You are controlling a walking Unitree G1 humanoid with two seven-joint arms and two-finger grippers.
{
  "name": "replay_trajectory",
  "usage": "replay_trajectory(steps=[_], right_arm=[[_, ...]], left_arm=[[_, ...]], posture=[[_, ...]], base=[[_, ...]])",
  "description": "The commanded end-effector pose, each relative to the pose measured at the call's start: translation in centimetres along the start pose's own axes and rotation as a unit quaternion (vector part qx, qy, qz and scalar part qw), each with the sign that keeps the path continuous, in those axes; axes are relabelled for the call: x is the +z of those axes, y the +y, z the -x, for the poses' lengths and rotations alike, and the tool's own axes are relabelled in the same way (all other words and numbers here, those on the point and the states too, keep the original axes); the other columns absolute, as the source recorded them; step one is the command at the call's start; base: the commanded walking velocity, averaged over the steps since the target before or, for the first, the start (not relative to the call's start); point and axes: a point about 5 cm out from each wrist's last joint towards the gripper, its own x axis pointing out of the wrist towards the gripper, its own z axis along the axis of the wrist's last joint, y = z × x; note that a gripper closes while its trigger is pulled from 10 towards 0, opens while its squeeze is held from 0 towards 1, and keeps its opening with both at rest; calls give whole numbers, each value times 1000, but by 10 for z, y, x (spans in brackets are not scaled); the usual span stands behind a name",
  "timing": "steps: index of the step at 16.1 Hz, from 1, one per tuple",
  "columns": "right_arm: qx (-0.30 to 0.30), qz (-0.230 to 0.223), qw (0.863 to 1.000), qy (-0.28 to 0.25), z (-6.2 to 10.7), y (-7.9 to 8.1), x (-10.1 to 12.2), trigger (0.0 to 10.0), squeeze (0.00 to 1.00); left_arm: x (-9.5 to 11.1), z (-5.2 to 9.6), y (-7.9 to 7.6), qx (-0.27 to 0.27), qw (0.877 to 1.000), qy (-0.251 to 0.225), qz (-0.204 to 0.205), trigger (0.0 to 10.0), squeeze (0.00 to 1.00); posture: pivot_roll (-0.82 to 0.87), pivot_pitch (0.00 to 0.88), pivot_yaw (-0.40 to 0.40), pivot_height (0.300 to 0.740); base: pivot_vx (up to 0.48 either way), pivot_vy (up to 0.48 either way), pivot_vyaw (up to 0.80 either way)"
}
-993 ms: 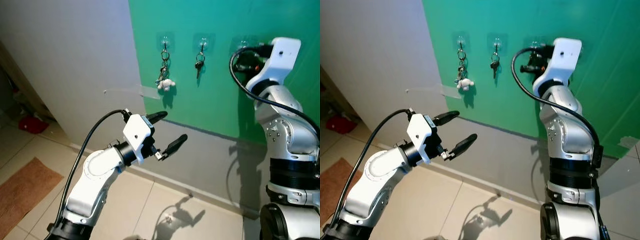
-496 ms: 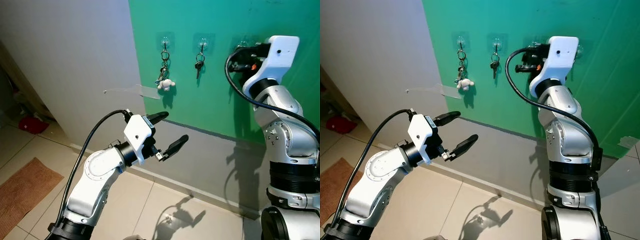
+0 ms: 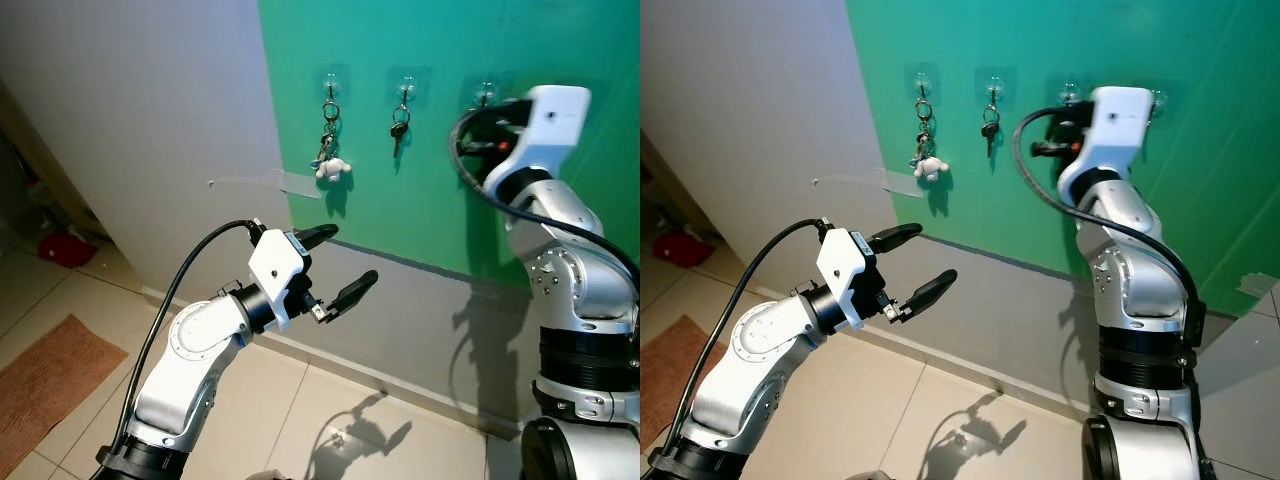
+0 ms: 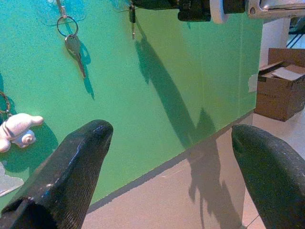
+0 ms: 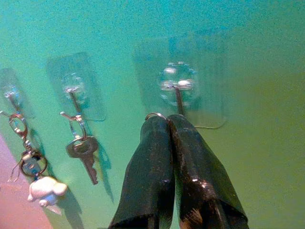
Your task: Hang keys on a hook
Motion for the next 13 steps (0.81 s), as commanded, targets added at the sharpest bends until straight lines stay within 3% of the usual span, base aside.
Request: replay_trajectory(steps=[1, 5, 13], right_arm=[[-9, -23, 1000, -6, -1, -3, 5, 10000, 0], [8, -104, 994, 11, 2, 2, 2, 10000, 0], [20, -148, 988, 25, 17, 1, 0, 10000, 0]], left_arm=[[2, 1, 1, -3, 1000, 1, -5, 10000, 0], [0, -1, 1, -6, 1000, 4, -2, 10000, 0], [0, 0, 0, -12, 1000, 4, -1, 10000, 0]], posture=[[3, 0, 75, 740], [-1, 0, 79, 740], [-9, 0, 91, 740]], base=[[0, 0, 0], [0, 0, 0], [0, 0, 0]])
